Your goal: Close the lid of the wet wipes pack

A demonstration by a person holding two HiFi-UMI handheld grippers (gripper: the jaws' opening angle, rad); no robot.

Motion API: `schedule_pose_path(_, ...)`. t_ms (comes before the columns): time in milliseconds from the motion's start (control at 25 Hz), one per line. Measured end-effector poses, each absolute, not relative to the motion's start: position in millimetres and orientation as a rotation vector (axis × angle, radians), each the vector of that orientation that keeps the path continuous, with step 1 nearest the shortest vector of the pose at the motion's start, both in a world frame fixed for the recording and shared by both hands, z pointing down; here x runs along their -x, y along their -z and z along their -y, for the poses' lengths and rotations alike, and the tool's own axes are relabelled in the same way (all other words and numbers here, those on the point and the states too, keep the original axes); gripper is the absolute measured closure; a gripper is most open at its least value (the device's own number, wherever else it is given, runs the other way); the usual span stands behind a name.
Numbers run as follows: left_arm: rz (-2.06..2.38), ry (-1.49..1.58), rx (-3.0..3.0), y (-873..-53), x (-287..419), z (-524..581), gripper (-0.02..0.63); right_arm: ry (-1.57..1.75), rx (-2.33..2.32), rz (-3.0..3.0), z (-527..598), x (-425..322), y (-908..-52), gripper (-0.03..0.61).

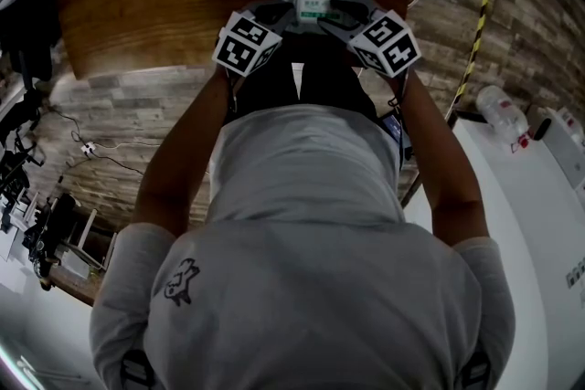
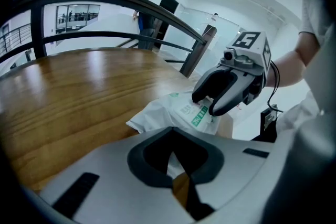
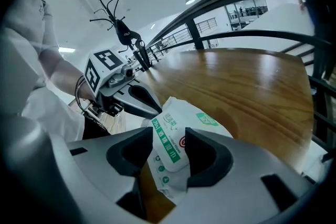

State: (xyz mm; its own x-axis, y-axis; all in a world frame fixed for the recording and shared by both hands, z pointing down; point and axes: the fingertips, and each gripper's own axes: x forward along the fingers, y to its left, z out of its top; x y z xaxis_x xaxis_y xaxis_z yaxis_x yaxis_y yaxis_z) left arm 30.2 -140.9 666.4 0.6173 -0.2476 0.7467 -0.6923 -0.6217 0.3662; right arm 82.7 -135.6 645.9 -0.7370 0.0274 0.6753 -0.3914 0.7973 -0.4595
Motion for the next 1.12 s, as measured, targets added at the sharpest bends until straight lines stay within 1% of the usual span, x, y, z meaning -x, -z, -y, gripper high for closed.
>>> schedule_pose_path(200, 0.734, -0.876, -2.186, -667.7, -30.3, 140.3, 0.601, -0.715, -0.294, 2.254, 135.5, -82.6, -649.9, 0.381)
schedule_pose_path(1120, 0.732, -0.879, -2.199, -670.7, -30.7, 138.7, 0.601, -0.542, -0.383, 2.182, 135.1, -83.2, -655.9, 0.394)
